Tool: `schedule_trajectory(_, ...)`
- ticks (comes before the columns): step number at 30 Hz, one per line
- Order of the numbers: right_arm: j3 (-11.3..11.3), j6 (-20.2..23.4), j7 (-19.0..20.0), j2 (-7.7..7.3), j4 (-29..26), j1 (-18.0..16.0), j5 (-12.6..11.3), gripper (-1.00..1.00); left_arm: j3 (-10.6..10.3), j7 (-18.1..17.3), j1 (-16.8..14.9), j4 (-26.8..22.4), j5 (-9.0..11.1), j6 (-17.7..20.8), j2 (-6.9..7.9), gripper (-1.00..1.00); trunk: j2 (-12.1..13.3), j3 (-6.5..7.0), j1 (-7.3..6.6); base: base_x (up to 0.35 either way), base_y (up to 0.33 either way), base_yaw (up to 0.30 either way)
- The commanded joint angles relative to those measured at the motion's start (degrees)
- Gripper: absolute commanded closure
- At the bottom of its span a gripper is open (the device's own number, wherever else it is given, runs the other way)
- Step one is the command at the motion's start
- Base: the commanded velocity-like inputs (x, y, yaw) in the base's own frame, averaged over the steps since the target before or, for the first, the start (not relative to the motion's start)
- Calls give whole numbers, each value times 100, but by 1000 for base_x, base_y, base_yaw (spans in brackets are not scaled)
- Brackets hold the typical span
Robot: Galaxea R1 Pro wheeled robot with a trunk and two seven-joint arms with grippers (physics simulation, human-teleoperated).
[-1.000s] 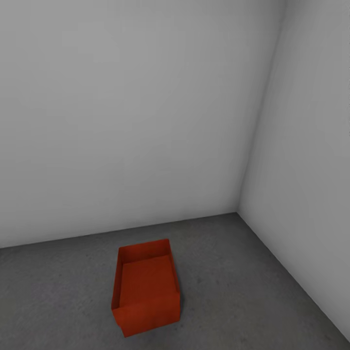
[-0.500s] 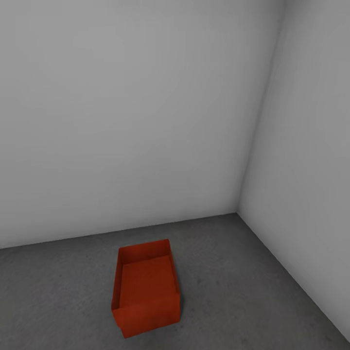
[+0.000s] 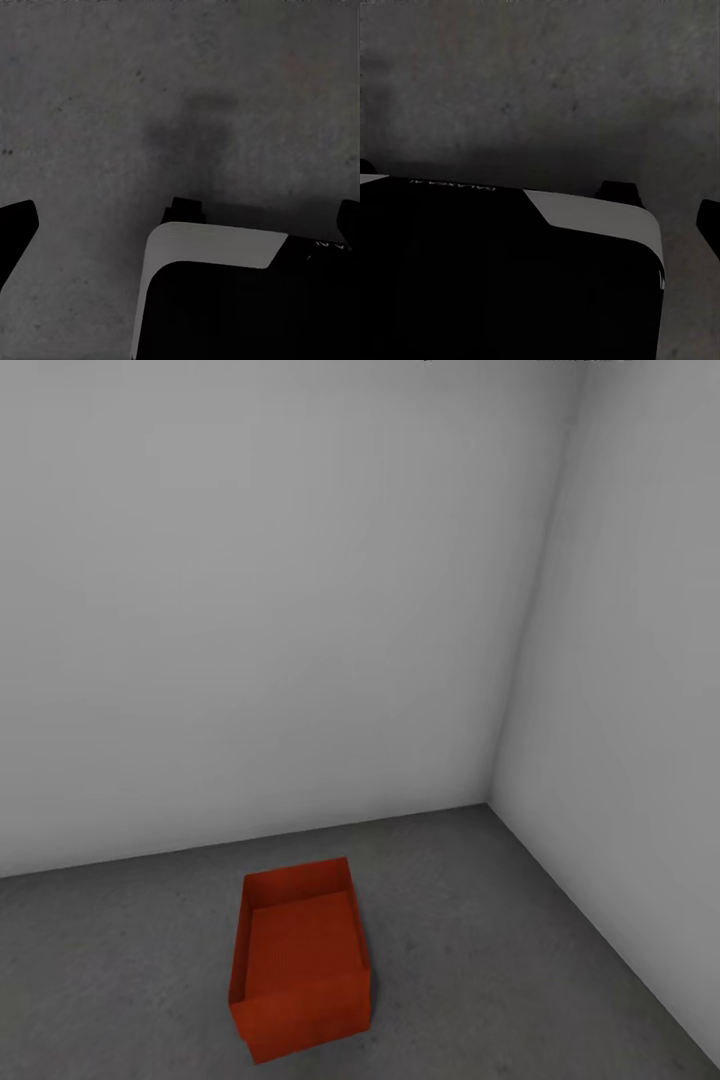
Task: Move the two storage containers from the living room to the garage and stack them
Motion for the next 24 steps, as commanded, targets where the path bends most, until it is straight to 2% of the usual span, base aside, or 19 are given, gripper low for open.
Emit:
schedule_trajectory(1,40,-30,29,3,17,-7,-61,-100,-2,3,-4,5,48,-20,0,-100,-4,1,0,0,0,0)
schedule_trajectory(24,39,-30,29,3,17,-7,-61,-100,-2,3,-5,9,49,-17,0,-100,-4,139,0,0,0,0)
